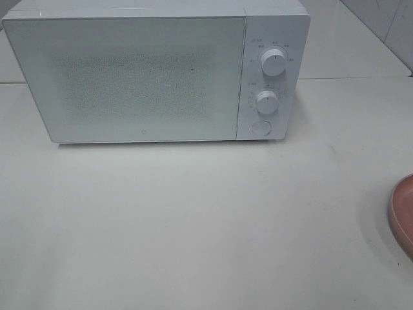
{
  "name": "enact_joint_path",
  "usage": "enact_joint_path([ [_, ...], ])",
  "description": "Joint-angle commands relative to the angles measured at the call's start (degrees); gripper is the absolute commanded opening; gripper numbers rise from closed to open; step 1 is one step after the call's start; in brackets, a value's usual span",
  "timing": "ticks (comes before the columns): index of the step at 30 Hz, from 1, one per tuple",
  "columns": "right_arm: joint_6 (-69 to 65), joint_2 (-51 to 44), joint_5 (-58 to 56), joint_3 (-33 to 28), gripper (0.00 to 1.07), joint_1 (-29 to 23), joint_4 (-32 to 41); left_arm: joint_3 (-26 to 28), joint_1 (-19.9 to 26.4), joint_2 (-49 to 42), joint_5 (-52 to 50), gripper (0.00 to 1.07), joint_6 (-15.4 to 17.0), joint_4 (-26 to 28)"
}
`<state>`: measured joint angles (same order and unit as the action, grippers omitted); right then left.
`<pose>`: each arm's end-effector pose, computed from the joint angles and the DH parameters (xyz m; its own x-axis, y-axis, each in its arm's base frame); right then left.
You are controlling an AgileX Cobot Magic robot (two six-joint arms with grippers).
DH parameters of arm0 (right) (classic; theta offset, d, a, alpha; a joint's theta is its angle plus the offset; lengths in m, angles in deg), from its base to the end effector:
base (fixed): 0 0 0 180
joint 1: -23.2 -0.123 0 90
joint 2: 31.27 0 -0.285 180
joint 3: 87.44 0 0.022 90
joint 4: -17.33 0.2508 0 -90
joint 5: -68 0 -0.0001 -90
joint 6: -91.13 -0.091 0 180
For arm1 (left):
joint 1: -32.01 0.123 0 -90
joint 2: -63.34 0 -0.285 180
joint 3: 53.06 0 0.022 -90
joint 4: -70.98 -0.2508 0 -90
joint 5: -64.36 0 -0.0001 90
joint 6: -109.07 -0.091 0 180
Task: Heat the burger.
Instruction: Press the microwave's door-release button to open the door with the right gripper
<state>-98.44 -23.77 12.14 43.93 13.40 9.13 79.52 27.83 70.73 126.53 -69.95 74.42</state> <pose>-0.0008 -0.0110 0.2847 -0.3685 0.0232 -0.9293 -0.0293 0.9989 0.0366 -0.0097 -0.0041 0.2809 -0.4568 -0.0118 -0.8895 0.0994 0.9930 -0.0643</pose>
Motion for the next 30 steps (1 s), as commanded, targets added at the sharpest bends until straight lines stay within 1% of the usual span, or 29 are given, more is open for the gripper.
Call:
enact_joint_path([
  [1,-0.69,-1.38,0.63,0.0,0.72,0.23,0.17,-0.17,-0.17,-1.38,-0.74,1.0,0.29,-0.11],
  [18,-0.69,-1.2,1.43,0.4,0.72,0.23,-0.34,-0.17,-0.17,-1.38,-0.74,1.0,0.29,-0.11],
  [21,-0.69,1.32,3.95,1.55,0.72,0.23,-0.4,-0.17,-0.17,-1.38,-0.74,1.0,0.29,-0.11],
  [30,-0.69,9.85,12.95,0.74,0.72,0.23,-0.4,-0.17,-0.17,-1.38,-0.74,1.0,0.29,-0.11],
])
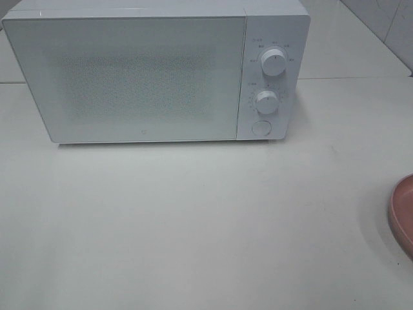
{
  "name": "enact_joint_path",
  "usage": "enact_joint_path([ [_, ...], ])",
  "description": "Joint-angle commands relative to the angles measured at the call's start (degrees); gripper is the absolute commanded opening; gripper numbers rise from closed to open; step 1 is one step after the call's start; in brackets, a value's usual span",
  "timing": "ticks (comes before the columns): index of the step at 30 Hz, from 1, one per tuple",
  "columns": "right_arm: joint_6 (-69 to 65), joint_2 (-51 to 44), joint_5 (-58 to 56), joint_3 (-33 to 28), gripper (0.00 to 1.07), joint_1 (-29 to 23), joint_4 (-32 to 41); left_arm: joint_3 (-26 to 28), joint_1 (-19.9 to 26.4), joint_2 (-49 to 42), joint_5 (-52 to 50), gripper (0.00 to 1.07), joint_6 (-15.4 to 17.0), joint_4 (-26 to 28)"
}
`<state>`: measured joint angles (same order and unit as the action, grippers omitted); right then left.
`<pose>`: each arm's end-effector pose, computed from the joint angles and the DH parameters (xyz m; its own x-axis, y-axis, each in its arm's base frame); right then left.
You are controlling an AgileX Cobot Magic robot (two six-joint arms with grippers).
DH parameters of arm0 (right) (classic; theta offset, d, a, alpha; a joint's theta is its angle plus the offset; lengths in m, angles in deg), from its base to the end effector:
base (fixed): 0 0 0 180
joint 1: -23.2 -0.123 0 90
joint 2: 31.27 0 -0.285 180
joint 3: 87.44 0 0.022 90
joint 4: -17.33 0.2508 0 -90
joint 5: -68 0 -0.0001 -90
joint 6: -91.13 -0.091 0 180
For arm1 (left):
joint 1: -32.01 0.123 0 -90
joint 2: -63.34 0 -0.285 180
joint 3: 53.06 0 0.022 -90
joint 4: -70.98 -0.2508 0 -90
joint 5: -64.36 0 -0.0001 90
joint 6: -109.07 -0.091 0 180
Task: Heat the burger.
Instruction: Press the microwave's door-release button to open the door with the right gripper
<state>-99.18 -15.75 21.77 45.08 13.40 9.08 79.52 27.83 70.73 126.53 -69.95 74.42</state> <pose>0.0257 -0.0051 0.3033 -0.3245 0.0246 -0.9456 -0.0469 0.9980 0.0421 -0.0097 -0.0041 0.2809 -0.4568 -0.0118 -0.8895 0.0994 0.9930 -0.0643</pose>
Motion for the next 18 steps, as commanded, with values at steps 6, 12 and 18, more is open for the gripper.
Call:
enact_joint_path([
  [6,0.06,6.13,9.74,-3.5,0.72,0.17,-0.4,-0.17,-0.17,-1.38,-0.74,1.0,0.29,-0.11],
  [12,0.06,8.48,16.5,-6.42,0.72,0.17,-0.34,-0.17,-0.17,-1.38,-0.74,1.0,0.29,-0.11],
  [18,0.06,12.15,25.38,-9.85,0.72,0.17,-0.34,-0.17,-0.17,-1.38,-0.74,1.0,0.29,-0.11],
])
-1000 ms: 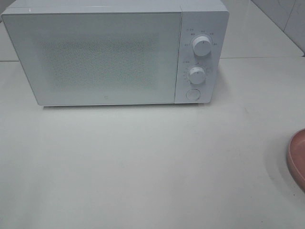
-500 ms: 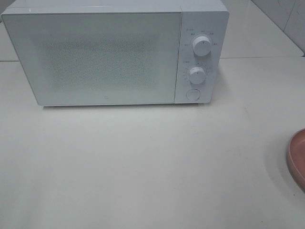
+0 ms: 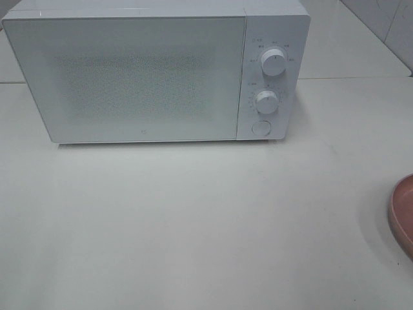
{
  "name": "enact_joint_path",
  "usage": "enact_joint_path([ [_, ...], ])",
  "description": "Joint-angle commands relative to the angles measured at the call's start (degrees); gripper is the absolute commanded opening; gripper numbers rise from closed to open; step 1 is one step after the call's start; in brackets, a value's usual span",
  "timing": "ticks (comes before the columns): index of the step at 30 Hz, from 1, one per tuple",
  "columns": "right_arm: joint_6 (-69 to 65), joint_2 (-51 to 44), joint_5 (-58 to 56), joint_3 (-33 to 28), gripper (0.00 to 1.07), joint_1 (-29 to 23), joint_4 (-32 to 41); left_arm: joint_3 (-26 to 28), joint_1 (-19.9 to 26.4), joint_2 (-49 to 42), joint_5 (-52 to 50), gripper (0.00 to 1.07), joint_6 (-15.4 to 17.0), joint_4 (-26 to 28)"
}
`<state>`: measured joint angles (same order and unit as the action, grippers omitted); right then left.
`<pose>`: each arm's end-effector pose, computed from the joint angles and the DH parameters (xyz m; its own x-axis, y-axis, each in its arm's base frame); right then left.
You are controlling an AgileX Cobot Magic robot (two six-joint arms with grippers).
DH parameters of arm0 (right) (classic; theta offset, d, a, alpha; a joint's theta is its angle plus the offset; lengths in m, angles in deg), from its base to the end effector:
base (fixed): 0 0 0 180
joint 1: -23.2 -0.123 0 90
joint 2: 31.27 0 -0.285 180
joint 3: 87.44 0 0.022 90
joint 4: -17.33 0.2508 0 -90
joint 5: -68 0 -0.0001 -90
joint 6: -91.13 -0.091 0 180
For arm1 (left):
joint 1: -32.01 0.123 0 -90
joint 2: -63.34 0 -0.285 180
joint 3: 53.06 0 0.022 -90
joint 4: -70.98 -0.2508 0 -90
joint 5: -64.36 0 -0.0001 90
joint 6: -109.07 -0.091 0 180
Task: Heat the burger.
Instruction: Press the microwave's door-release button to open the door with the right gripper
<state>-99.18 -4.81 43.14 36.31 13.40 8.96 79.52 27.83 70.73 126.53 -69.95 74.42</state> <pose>0.0773 0.0077 0.2765 -0.2986 -0.0038 -0.9544 -0.0983 0.9948 0.0269 -0.0097 -0.0041 0.2809 -0.4568 -0.0118 -0.8895 0.0994 0.9930 -0.0643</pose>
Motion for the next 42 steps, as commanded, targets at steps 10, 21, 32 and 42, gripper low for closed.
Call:
enact_joint_path([
  [10,0.06,7.73,15.18,-4.7,0.72,0.17,-0.17,-0.17,-0.17,-1.38,-0.74,1.0,0.29,-0.11],
  [21,-0.17,16.67,28.3,-4.93,0.72,0.17,-0.11,-0.17,-0.17,-1.38,-0.74,1.0,0.29,-0.11],
  [32,-2.86,28.48,40.11,-4.93,0.72,0.17,-0.11,-0.17,-0.17,-1.38,-0.74,1.0,0.29,-0.11],
  [42,-4.53,43.2,54.09,-4.93,0.72,0.17,-0.11,-0.17,-0.17,-1.38,-0.74,1.0,0.29,-0.11],
])
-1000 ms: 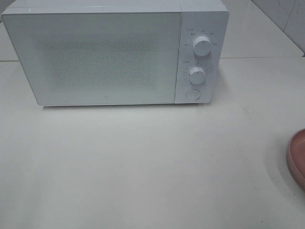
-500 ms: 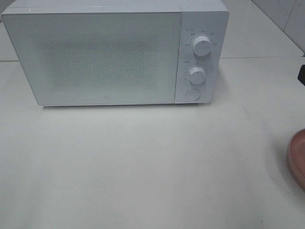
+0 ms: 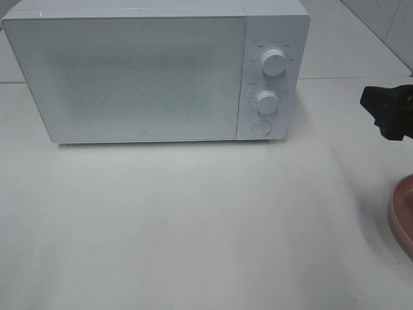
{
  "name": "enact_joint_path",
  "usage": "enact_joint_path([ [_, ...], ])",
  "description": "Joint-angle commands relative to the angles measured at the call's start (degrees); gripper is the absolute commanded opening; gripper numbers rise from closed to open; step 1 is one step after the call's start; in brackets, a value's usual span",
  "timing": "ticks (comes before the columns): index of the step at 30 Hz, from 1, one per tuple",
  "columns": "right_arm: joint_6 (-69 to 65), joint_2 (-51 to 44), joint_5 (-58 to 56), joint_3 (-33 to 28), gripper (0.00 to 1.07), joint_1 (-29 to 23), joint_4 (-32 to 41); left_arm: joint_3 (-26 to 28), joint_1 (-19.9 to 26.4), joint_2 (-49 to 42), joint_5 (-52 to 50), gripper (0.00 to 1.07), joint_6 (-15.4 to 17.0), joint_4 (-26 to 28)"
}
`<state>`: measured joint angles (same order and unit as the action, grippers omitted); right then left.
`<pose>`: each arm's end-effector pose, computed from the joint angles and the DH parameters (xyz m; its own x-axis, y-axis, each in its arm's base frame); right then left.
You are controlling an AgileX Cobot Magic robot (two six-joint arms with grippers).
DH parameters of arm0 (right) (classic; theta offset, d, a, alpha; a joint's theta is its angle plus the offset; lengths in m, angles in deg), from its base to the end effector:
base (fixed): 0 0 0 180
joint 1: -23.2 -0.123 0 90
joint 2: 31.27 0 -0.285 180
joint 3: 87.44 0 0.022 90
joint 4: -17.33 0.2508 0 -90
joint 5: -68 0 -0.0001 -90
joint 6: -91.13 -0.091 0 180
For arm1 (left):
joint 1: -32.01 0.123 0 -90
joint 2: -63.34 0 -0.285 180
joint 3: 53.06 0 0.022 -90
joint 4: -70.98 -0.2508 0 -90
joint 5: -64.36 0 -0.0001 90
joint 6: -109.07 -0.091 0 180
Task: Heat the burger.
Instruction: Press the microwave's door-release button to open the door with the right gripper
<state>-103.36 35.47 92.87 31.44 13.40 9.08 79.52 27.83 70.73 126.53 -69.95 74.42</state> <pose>0.1837 0.0373 0.2274 -0.2514 0.0800 -0.9646 -0.1987 0.9711 0.1323 -0.0097 -0.0041 0.2809 -0.4568 -0.0118 -0.8895 0.0994 0.9930 -0.0643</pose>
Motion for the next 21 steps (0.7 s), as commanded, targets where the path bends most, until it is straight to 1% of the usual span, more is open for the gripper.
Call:
enact_joint_path([
  [1,-0.34,2.92,4.35,-0.06,0.72,0.17,-0.23,-0.17,-0.17,-1.38,-0.74,1.0,0.29,-0.11],
  [2,-0.06,5.56,6.65,-0.06,0.72,0.17,-0.23,-0.17,-0.17,-1.38,-0.74,1.0,0.29,-0.11],
  [4,0.23,6.99,7.91,-0.06,0.72,0.17,-0.23,-0.17,-0.17,-1.38,-0.74,1.0,0.29,-0.11],
  [5,0.86,9.85,10.2,-0.06,0.72,0.17,-0.23,-0.17,-0.17,-1.38,-0.74,1.0,0.29,-0.11],
  [6,0.86,9.85,10.2,-0.06,0.72,0.17,-0.23,-0.17,-0.17,-1.38,-0.74,1.0,0.29,-0.11],
  [7,1.72,12.55,12.2,-0.06,0.72,0.17,0.06,-0.17,-0.17,-1.38,-0.74,1.0,0.29,-0.11],
  [9,2.18,13.52,13.12,-0.06,0.72,0.17,0.74,-0.17,-0.17,-1.38,-0.74,1.0,0.29,-0.11],
  [13,5.73,19.25,17.82,-0.06,0.72,0.17,5.84,-0.17,-0.17,-1.38,-0.74,1.0,0.29,-0.11],
  [17,7.45,21.94,20.34,-0.06,0.72,0.11,7.33,-0.17,-0.17,-1.38,-0.74,1.0,0.29,-0.11],
  [19,7.62,23.32,22.17,-0.11,0.72,-0.86,8.25,-0.17,-0.17,-1.38,-0.74,1.0,0.29,-0.11],
  [21,10.77,25.78,25.44,-0.11,0.72,-4.18,12.55,-0.17,-0.17,-1.38,-0.74,1.0,0.29,-0.11],
])
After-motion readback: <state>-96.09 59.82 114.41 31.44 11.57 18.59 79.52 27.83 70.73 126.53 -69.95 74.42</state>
